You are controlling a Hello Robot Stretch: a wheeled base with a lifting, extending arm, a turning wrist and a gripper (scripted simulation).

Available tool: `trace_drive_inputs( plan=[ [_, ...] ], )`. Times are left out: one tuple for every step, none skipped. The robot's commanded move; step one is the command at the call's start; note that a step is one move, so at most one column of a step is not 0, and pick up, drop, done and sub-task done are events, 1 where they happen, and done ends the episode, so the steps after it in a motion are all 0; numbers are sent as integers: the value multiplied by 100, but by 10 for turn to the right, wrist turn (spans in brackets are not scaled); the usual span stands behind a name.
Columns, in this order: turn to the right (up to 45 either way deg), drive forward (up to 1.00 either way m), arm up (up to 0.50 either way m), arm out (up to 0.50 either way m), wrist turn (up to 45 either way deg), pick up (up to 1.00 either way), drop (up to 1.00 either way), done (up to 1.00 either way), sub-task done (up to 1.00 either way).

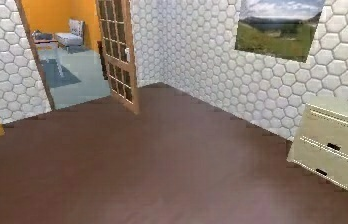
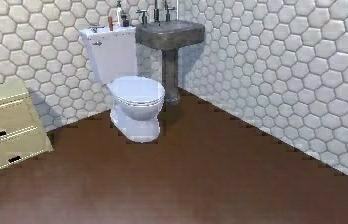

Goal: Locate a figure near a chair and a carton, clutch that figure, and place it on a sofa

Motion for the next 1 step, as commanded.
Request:
trace_drive_inputs(
  plan=[
    [-240, 0, 0, 0, 0, 0, 0, 0, 0]
  ],
)
